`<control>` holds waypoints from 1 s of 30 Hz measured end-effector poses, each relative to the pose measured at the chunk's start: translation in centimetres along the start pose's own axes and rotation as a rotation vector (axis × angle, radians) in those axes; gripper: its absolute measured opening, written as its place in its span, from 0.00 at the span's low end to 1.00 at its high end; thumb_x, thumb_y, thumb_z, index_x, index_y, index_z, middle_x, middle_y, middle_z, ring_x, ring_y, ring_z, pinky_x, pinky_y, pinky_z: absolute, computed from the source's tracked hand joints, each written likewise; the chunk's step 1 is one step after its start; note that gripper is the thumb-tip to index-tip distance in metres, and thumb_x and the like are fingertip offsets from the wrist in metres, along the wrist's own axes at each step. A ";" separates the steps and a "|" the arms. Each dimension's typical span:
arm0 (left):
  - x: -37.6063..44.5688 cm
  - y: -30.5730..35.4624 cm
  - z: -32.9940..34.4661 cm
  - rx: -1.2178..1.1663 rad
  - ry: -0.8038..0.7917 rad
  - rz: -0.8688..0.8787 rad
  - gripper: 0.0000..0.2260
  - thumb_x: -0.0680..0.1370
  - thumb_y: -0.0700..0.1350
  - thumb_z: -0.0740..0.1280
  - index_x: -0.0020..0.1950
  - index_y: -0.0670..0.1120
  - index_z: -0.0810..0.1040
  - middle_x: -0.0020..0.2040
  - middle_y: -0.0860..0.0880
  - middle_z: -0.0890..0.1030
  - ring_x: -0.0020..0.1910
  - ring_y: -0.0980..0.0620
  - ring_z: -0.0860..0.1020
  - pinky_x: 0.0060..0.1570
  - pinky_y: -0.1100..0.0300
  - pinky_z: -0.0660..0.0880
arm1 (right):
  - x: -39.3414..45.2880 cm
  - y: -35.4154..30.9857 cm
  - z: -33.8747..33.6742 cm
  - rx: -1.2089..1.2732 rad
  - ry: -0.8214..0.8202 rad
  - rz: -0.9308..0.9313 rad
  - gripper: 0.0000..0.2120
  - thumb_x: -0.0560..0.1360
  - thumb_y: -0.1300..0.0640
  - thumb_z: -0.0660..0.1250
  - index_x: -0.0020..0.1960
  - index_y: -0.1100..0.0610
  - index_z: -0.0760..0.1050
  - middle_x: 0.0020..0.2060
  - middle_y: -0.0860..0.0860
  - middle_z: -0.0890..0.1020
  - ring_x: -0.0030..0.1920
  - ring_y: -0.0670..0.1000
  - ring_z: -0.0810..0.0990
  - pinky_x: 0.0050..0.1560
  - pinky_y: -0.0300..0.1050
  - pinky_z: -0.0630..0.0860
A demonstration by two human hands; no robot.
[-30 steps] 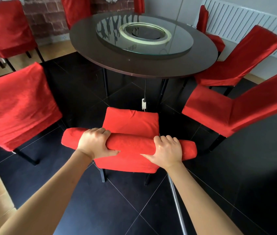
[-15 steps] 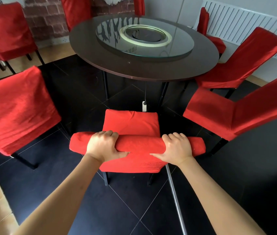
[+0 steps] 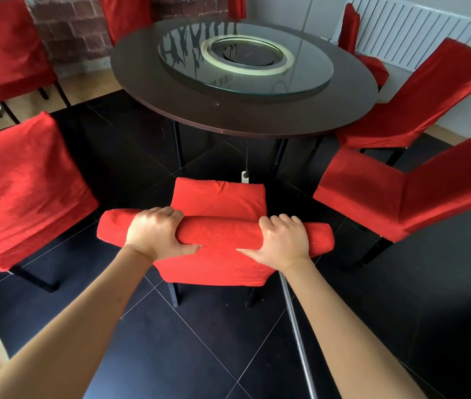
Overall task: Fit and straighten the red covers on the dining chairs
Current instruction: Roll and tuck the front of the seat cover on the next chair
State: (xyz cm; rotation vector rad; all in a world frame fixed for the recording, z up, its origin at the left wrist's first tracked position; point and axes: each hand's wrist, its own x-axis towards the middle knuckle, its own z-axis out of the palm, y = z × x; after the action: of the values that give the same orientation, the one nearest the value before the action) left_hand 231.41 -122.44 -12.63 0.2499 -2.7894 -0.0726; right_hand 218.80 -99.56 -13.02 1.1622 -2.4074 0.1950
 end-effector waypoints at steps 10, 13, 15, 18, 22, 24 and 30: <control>2.8 -2.9 0.6 0.003 -0.015 0.036 0.32 0.62 0.71 0.59 0.36 0.41 0.80 0.29 0.46 0.78 0.28 0.44 0.78 0.29 0.57 0.76 | 3.1 -0.8 1.4 -0.016 0.005 0.029 0.33 0.57 0.27 0.72 0.32 0.59 0.74 0.24 0.52 0.75 0.27 0.53 0.75 0.32 0.45 0.73; 3.1 -3.4 0.7 0.001 -0.017 0.040 0.32 0.62 0.71 0.59 0.36 0.41 0.80 0.29 0.46 0.77 0.28 0.44 0.78 0.29 0.57 0.76 | 3.5 -0.9 1.6 -0.019 -0.002 0.040 0.33 0.58 0.27 0.71 0.31 0.59 0.74 0.24 0.51 0.74 0.27 0.53 0.75 0.32 0.45 0.73; 3.3 -3.6 0.6 -0.005 -0.025 0.042 0.32 0.62 0.71 0.59 0.36 0.41 0.80 0.29 0.46 0.77 0.28 0.44 0.78 0.28 0.57 0.75 | 3.7 -1.0 1.7 -0.022 0.001 0.047 0.33 0.58 0.27 0.71 0.31 0.59 0.73 0.24 0.51 0.74 0.27 0.53 0.74 0.32 0.45 0.73; 3.6 -3.8 0.6 -0.008 -0.032 0.047 0.33 0.62 0.71 0.59 0.36 0.41 0.80 0.29 0.46 0.77 0.27 0.44 0.78 0.28 0.58 0.75 | 3.9 -1.1 1.8 -0.033 -0.003 0.052 0.33 0.58 0.27 0.71 0.32 0.59 0.73 0.24 0.51 0.74 0.27 0.53 0.74 0.32 0.46 0.73; 4.2 -4.1 0.6 -0.014 -0.053 0.042 0.32 0.62 0.71 0.59 0.35 0.41 0.80 0.28 0.47 0.76 0.27 0.44 0.77 0.27 0.57 0.75 | 4.4 -1.1 2.1 -0.044 -0.003 0.063 0.33 0.58 0.26 0.70 0.32 0.59 0.74 0.24 0.51 0.74 0.27 0.53 0.74 0.32 0.45 0.73; 4.4 -4.2 0.7 -0.013 -0.059 0.041 0.32 0.62 0.71 0.59 0.35 0.41 0.79 0.28 0.46 0.76 0.27 0.44 0.77 0.27 0.57 0.75 | 4.6 -1.1 2.2 -0.054 -0.005 0.066 0.34 0.58 0.26 0.70 0.32 0.59 0.74 0.24 0.51 0.74 0.27 0.53 0.75 0.32 0.45 0.73; 5.0 -4.5 1.0 -0.005 -0.050 0.074 0.32 0.62 0.71 0.59 0.35 0.41 0.79 0.28 0.46 0.76 0.26 0.44 0.77 0.27 0.58 0.74 | 5.1 -0.9 2.7 -0.080 -0.015 0.076 0.34 0.58 0.26 0.70 0.32 0.60 0.74 0.25 0.52 0.75 0.28 0.53 0.75 0.33 0.46 0.73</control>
State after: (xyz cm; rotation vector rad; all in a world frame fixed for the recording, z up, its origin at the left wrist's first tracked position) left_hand 227.15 -127.80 -12.27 0.1449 -2.8451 -0.0690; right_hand 215.83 -104.59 -13.09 1.0411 -2.4511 0.1131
